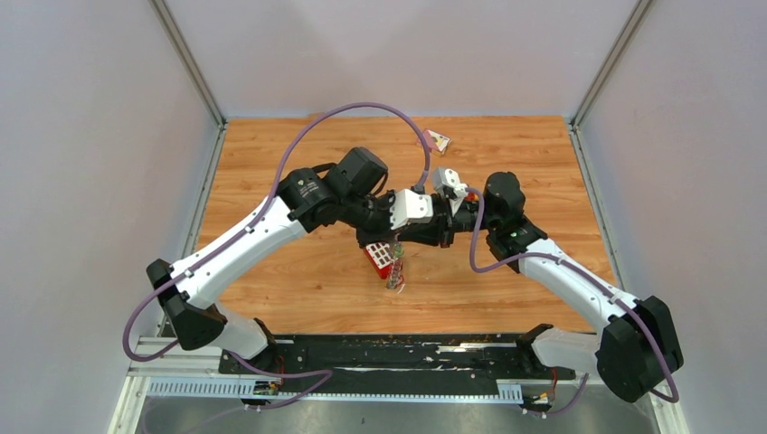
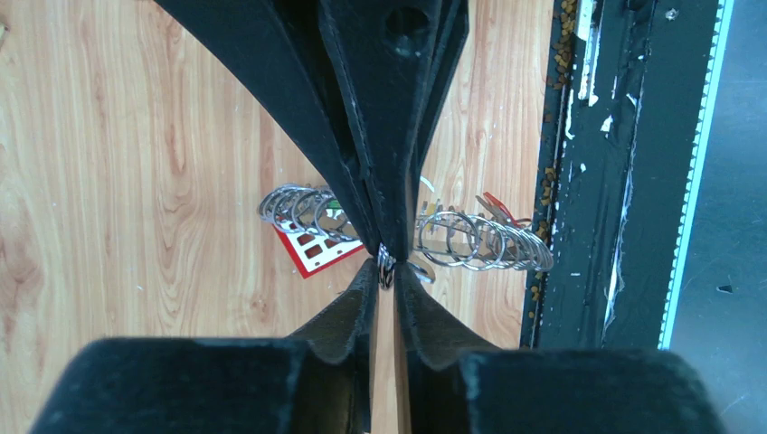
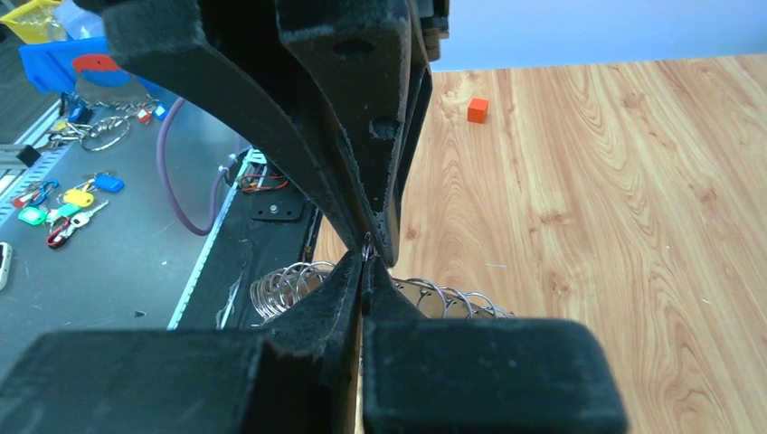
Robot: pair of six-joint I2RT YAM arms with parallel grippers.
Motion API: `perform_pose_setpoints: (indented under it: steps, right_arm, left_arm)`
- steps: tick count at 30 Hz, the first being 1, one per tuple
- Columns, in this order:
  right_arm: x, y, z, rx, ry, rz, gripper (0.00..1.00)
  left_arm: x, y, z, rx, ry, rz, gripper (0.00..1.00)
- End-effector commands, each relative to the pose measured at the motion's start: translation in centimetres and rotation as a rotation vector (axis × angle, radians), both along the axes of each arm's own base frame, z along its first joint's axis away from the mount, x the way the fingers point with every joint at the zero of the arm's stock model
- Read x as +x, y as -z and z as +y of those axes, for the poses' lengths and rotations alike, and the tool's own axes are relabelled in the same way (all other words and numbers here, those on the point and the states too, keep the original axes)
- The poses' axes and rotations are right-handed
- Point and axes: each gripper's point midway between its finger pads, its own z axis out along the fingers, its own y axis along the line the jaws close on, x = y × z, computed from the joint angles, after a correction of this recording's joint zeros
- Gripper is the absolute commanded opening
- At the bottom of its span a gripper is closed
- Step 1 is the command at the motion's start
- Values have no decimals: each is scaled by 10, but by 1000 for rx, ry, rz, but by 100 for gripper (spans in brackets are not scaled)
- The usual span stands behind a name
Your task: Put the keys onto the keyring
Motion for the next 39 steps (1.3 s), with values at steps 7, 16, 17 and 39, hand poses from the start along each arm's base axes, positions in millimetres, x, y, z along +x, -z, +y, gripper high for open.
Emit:
perform_pose_setpoints:
  steps: [7,16,17,39]
  right_arm:
    - [0,-41,-17,64,-2,-149,0]
    - [-19,-49,-24,67,-112,-210,0]
    - [-20,-50,-25,69,-115,-213,0]
    - [-25,-47,-26,66,-137,-201,0]
  left_arm:
    - [0,-39,12,-191,66,-150,33]
    - [-8,-61,-2,-417,170,-258,35]
    - [-10,-62,-5,-444,188,-259,35]
    - [-15,-30,-27,-553,253,-161,35]
